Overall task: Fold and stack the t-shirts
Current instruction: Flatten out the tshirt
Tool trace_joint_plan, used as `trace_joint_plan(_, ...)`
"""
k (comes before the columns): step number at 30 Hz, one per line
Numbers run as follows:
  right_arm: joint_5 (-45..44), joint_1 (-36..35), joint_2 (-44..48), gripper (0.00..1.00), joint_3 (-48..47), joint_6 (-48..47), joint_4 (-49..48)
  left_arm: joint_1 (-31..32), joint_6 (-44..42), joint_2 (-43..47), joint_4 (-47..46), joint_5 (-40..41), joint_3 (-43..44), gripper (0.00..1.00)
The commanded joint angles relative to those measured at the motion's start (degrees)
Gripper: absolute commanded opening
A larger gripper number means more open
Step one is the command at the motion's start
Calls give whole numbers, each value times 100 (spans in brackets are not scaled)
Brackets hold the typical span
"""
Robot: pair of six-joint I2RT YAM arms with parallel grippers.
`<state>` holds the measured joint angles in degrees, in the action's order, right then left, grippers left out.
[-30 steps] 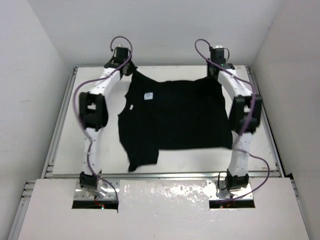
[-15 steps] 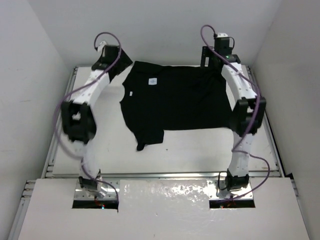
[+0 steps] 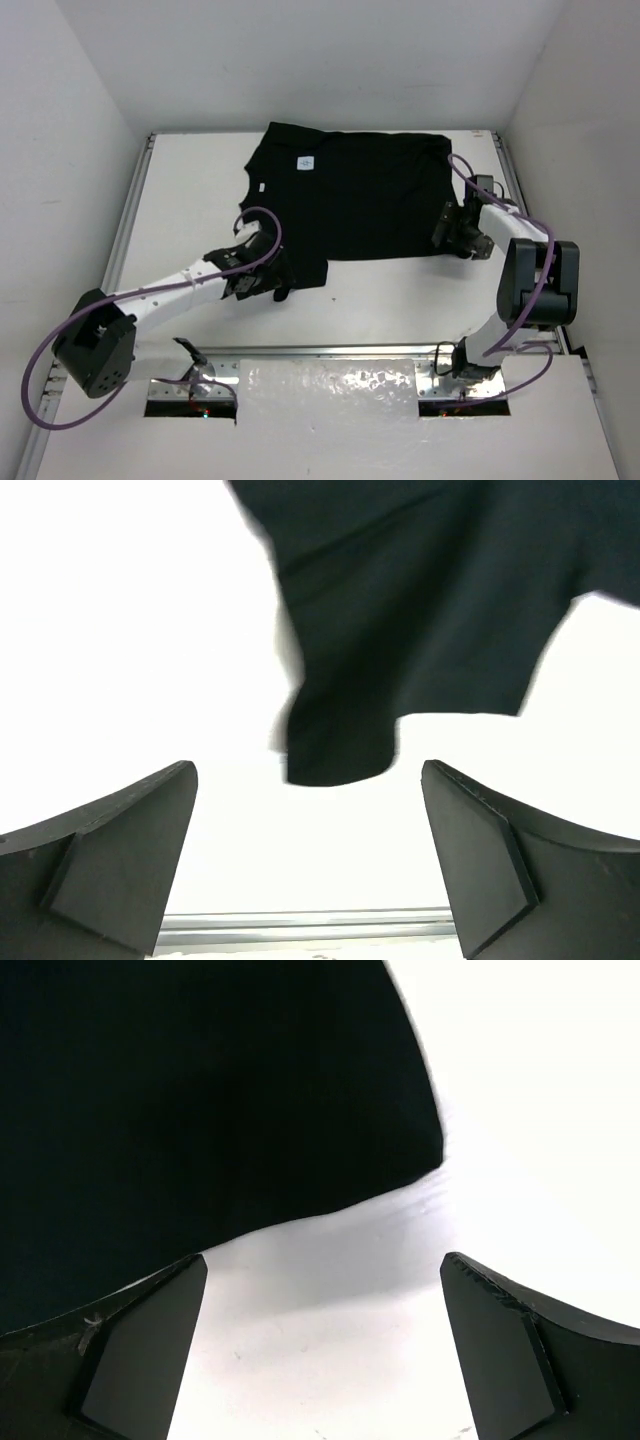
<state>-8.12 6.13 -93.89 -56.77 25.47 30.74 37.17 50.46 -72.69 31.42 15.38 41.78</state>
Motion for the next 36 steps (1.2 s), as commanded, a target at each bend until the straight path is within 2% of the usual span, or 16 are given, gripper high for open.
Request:
trace_joint_plan(1,319,-68,266,99,52,142,-753,36,124,194,-521,-7,-214,93)
trace_joint_plan(8,-93,-16,37,98,167,80,-1175,45,-106,-631,-1444,-131,-495,89)
trace_joint_plan(11,-40,55,-287,96,9,81,-1089,54,-124,-930,-1804,-298,-644,68)
trace_joint_plan(12,-84,46,-384,93,-44,81,-1010,45,-124,-984,-1849,-307,-671,49)
trace_joint_plan(14,-102,46,-516,89,25,115,-1114,45,-124,-1142,-1902,-255,-689,33)
trace_joint_plan(15,-102,55,-551,82,87,133,-1297,45,-132,-1160,-1894,-150,-671,8)
trace_joint_plan(16,-85,55,-700,77,61,116,-1342,28,-124,-1160,-1833,-88,-628,0)
trace_joint_plan(18,-23,64,-920,57,-192,72,-1168,19,7,-1073,-1640,183,-540,0)
trace_joint_plan(21,126,64,-913,46,-107,2,-1289,-51,429,-336,-1069,755,-486,0)
trace_joint_plan(24,284,37,-675,25,-27,-78,-1238,-297,728,1137,-245,1360,-408,0)
trace_joint_plan(25,302,-6,-588,0,8,-95,-1220,-498,755,1395,-94,1502,-347,0)
trace_joint_plan(27,188,-208,-307,1,113,-104,-1088,-754,738,2026,240,1793,-83,0)
trace_joint_plan(28,188,-261,-227,33,123,-104,-1001,-1033,633,2143,259,1793,5,0)
trace_joint_plan(29,127,-349,-157,52,131,-69,-887,-1149,475,2240,286,1750,84,0)
trace_joint_plan(31,-207,-376,63,77,210,45,-597,-1325,386,2294,391,1688,330,0)
trace_joint_plan(36,-174,-367,414,83,429,107,-340,-1326,351,2101,357,1539,314,0)
